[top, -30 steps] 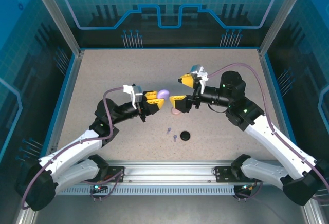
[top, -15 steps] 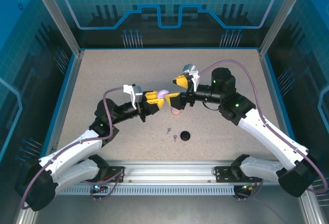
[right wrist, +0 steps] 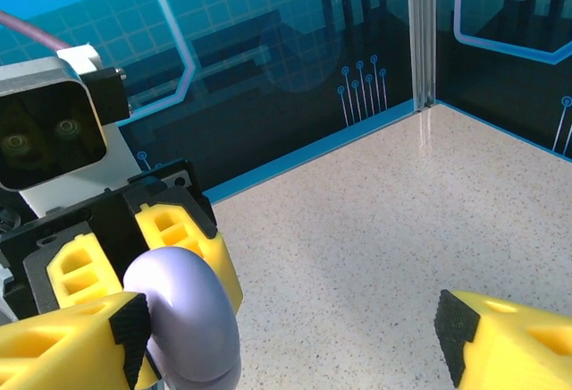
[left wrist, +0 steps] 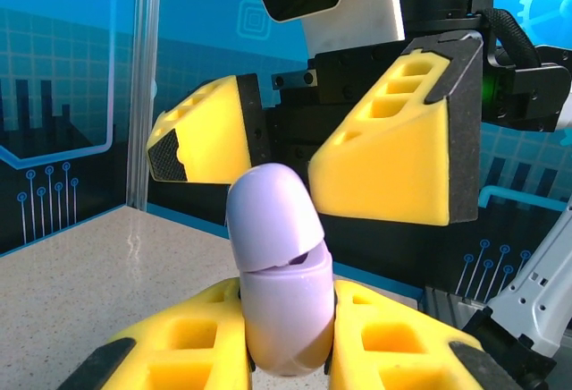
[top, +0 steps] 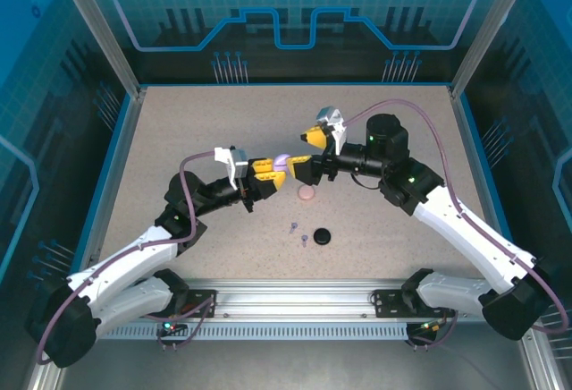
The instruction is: Insert the wireless bluetooth earbuds into the charging case
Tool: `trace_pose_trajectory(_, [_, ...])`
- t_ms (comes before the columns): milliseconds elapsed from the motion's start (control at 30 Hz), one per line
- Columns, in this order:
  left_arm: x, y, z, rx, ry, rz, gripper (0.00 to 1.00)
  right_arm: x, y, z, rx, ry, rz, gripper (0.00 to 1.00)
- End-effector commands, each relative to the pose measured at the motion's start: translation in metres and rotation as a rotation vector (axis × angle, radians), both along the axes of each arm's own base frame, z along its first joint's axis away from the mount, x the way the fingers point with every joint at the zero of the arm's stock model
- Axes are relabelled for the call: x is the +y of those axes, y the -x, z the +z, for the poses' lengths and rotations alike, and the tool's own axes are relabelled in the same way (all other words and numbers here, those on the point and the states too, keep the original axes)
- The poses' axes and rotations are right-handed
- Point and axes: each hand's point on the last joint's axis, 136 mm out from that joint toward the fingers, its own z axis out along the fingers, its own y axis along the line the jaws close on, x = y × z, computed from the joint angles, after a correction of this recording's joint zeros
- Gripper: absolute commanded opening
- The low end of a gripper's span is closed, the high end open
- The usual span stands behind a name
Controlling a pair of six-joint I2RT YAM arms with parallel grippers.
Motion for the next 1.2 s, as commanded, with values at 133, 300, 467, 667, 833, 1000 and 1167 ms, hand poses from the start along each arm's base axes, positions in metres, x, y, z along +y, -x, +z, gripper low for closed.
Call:
trace_pose_trajectory(133, [0.0,0.013,0.023,-0.082,0.021,-0.031,0.12,-0.003,-0.016,0.008,-0.009,-0.007,-0.061,0.85])
trace_pose_trajectory(300, [0.0,0.013,0.021,-0.076,0.019,-0.032,0.12,-0.001,-0.02,0.009,0.003,-0.016,-0.058,0.85])
trace_pose_trajectory(467, [0.0,0.013,0.019,-0.075,0.016,-0.028,0.12,-0.002,-0.022,0.013,0.003,-0.022,-0.06,0.86])
trace_pose_trajectory(667, [0.001,0.012,0.016,-0.07,0.011,-0.023,0.12,-0.009,-0.021,0.026,0.002,-0.049,-0.074,0.86])
trace_pose_trajectory(833, [0.004,0.013,0.014,-0.076,0.004,-0.004,0.12,-0.029,-0.021,0.023,0.062,-0.023,-0.166,0.86])
trace_pose_trajectory(1000, [0.009,0.019,0.012,-0.096,0.002,0.004,0.12,-0.059,-0.019,-0.001,0.179,0.05,-0.325,0.82])
trace_pose_trajectory(1167, [0.014,0.026,0.013,-0.114,0.002,0.014,0.12,-0.092,-0.016,-0.054,0.382,0.177,-0.517,0.75])
